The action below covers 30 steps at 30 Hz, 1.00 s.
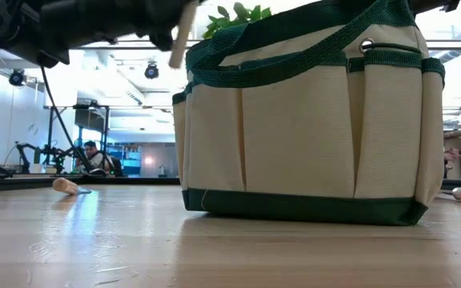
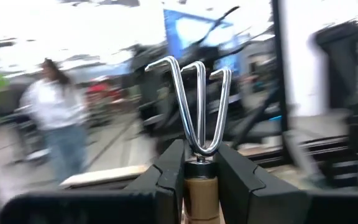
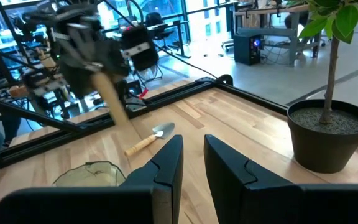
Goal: Pick & Place Garden tools in Gardening bag
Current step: Put the left brown hand rake into the green gardening bag
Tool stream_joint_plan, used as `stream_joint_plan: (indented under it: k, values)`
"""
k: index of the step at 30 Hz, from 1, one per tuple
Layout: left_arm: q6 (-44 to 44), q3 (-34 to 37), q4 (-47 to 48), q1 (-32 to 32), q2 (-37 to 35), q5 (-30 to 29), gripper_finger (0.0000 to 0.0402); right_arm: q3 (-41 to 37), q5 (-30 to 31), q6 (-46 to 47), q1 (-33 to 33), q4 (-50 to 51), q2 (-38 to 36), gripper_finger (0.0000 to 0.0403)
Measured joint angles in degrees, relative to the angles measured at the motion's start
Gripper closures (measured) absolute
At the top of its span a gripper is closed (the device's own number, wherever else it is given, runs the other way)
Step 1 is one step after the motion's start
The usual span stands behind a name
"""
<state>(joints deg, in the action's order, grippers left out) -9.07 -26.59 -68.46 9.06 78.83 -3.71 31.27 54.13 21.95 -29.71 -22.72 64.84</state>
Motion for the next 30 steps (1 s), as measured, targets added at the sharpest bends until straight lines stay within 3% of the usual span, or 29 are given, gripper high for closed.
stream_joint_plan:
  k: [4,15,27,30]
  values:
    - [1.8,0.8,0.0,-0.1,-2.0,6.4,0.0335,0.0,0.0,0.0,0.0,0.0,0.0,0.0346]
    - [5.8,3.5,-7.3,-0.4,-2.4,10.4,0.0335,0.0,0.0,-0.1,0.2,-0.1,0.0,0.0346]
    - [8.3,3.5,-7.5,-0.4,1.2,11.7,0.0335,0.0,0.0,-0.5,1.4,-0.1,0.0,0.0346]
    - [9.4,3.2,-7.2,-0.4,2.5,8.9,0.0335,0.0,-0.3,1.2,1.6,-2.6,0.0,0.0346]
